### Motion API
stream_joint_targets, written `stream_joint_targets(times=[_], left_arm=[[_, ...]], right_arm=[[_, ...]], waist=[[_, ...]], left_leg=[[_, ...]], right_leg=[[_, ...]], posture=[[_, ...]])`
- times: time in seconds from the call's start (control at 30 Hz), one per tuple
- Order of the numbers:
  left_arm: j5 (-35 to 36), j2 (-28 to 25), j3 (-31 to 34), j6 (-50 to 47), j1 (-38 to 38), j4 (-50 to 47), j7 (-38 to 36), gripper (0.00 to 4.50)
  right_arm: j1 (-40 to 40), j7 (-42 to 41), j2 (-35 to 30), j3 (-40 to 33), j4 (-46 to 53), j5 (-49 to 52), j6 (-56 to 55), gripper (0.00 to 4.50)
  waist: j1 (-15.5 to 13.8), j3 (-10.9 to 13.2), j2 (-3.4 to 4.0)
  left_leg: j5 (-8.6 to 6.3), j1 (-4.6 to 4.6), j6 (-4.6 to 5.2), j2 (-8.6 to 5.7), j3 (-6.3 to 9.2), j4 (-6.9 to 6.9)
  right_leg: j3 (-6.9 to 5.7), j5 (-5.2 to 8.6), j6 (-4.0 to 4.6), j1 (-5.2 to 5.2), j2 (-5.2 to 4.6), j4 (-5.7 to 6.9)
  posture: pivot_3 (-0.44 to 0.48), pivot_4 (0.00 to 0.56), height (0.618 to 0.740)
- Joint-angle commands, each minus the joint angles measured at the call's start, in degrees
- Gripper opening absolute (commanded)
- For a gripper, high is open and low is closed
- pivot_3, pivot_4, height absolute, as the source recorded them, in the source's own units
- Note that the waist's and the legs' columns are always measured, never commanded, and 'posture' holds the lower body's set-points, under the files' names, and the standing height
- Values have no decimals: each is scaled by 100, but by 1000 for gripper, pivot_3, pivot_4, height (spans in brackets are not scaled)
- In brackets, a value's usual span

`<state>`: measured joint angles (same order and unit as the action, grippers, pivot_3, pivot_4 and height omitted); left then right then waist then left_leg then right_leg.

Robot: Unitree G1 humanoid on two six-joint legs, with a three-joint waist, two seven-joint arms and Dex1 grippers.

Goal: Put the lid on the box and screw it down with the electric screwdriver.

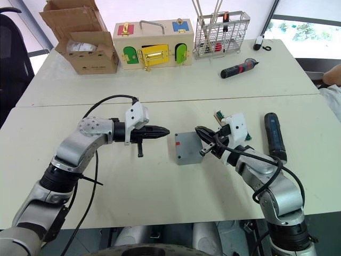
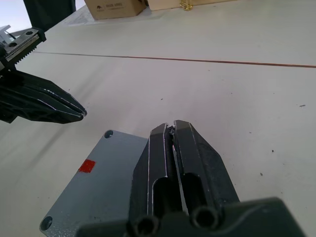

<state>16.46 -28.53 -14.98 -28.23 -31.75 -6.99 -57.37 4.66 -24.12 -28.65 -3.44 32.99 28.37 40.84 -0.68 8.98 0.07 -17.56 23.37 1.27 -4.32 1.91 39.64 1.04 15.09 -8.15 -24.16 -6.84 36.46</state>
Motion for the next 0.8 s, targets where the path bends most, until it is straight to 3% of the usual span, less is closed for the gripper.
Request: stream_joint_targets(times=[0.03,0.5,0.6,0.73,0.8], left_arm=[[-1,18,16,81,-122,-114,-33,0],[-26,21,-5,100,-127,-125,-58,0],[-32,28,-8,109,-128,-111,-59,0],[-32,42,-5,109,-124,-104,-53,0],[-28,51,0,92,-118,-102,-54,0]], right_arm=[[-34,-3,-23,-131,152,-34,-144,65],[-44,-100,-74,37,-72,-335,-214,65],[-4,-115,-75,51,-117,-420,-260,856],[51,-114,-43,5,-113,-453,-270,2932],[59,-120,-34,-55,-73,-413,-245,3742]], waist=[[1,0,0],[-1,0,0],[0,0,0],[1,0,0],[2,0,0]], left_leg=[[0,0,0,0,0,0],[0,0,0,0,0,0],[0,0,0,0,0,0],[0,0,0,0,-1,0],[0,0,0,0,-1,0]], right_leg=[[0,0,0,0,0,0],[0,0,0,0,0,0],[0,0,0,0,0,0],[0,0,0,-1,0,1],[0,0,0,-1,0,1]], posture=[[0,150,737],[0,150,737],[0,150,737],[0,150,737],[0,150,737]])
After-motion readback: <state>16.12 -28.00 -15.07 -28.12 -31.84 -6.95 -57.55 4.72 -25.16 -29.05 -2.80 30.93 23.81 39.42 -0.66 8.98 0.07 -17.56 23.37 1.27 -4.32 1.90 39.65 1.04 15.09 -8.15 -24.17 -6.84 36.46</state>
